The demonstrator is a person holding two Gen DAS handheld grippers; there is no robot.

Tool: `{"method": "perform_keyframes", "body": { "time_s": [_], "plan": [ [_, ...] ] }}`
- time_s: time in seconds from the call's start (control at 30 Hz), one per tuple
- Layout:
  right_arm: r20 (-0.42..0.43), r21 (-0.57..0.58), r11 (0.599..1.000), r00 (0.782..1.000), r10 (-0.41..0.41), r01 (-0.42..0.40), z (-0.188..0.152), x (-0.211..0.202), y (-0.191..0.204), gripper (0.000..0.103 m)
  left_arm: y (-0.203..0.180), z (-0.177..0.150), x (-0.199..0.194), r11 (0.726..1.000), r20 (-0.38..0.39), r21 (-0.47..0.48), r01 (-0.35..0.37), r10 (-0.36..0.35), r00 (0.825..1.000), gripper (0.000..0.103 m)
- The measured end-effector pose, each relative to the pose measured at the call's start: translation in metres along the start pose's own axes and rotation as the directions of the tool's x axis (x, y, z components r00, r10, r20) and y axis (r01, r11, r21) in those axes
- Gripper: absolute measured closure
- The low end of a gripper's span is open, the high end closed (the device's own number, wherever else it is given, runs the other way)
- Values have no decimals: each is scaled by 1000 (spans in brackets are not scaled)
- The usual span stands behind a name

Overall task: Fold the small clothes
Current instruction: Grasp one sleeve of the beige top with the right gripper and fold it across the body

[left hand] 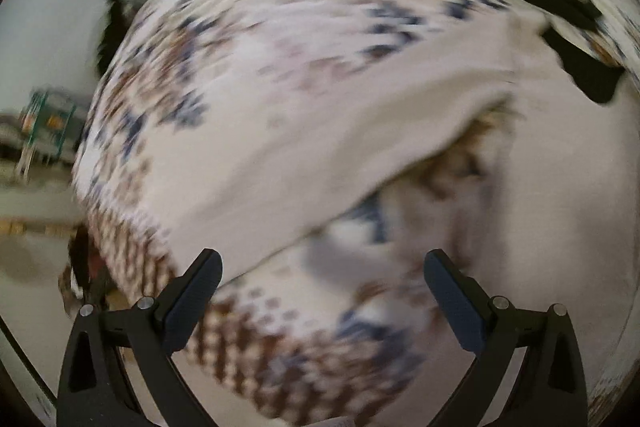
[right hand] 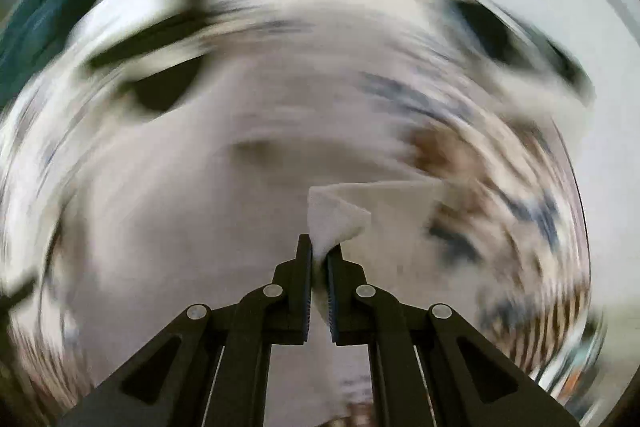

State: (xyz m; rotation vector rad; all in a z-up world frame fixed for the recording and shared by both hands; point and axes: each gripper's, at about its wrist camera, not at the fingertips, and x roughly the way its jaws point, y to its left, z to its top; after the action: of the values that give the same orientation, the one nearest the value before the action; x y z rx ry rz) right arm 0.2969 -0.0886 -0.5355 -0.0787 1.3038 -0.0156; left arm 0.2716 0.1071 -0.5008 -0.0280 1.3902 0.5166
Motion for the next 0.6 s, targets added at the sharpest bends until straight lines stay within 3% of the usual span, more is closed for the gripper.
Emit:
{"method": "perform_keyframes", "body": {
  "time_s": [0.07,0.17,0.27,0.37,0.43,0.5,0.53,0.57,0.6],
  "plan": [
    [-16,-197,979,999,41,-43,-6,4,71,97,29,-10,2,998,-17,-52,-23,22,1000,0],
    [-59,-440,894,996,64,-83,-39,18,155,97,65,-26,11,991,-44,-114,-70,66,997,0],
    [-123,-580,807,991,49,-111,-81,33,210,97,94,-42,23,980,-75,-160,-116,105,992,0],
    [-182,-644,754,983,13,-129,-112,51,236,97,113,-54,37,969,-107,-205,-136,116,988,0],
    [-202,-666,735,979,-11,-129,-123,58,245,96,125,-57,42,962,-115,-237,-136,111,987,0],
    [-265,-640,750,964,-10,-168,-128,66,246,93,133,-58,46,955,-118,-268,-126,97,988,0],
    [-313,-602,770,949,16,-212,-125,70,241,90,138,-58,47,950,-120,-287,-120,89,989,0],
    [-386,-541,792,920,66,-284,-120,74,232,86,144,-59,48,943,-118,-315,-102,68,991,0],
    [-447,-468,811,886,126,-351,-109,78,219,73,151,-60,49,933,-110,-353,-71,34,993,0]
  ]
}}
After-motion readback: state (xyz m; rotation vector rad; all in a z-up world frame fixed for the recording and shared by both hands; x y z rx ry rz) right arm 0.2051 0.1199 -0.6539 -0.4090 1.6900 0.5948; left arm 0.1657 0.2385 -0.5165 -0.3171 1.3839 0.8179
